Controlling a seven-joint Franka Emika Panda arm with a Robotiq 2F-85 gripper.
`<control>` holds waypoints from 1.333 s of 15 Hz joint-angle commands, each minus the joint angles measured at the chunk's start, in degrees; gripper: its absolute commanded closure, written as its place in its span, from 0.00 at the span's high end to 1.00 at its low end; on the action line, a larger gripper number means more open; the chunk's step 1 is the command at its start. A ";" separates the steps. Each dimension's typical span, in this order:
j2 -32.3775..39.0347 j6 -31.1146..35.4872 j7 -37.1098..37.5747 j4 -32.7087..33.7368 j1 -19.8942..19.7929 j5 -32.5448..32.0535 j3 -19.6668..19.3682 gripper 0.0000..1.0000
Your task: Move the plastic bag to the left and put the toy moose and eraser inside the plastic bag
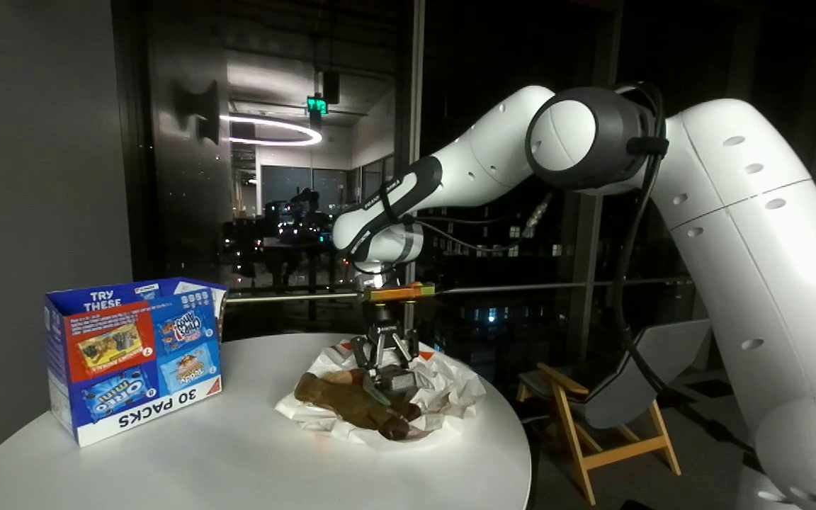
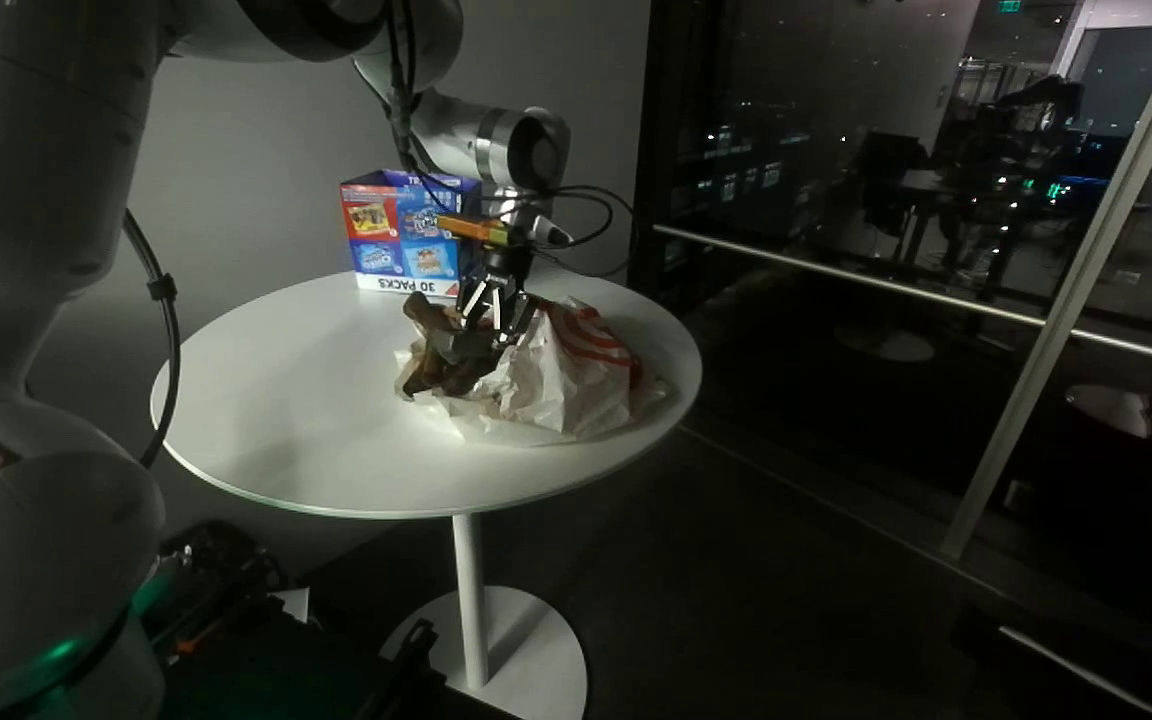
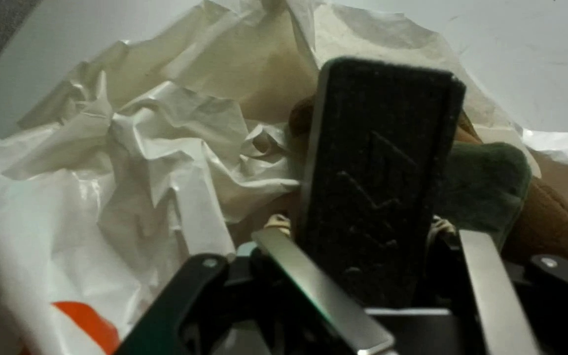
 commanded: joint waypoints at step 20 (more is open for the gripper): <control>-10.09 13.61 -32.20 -18.37 4.60 7.77 10.88 1.00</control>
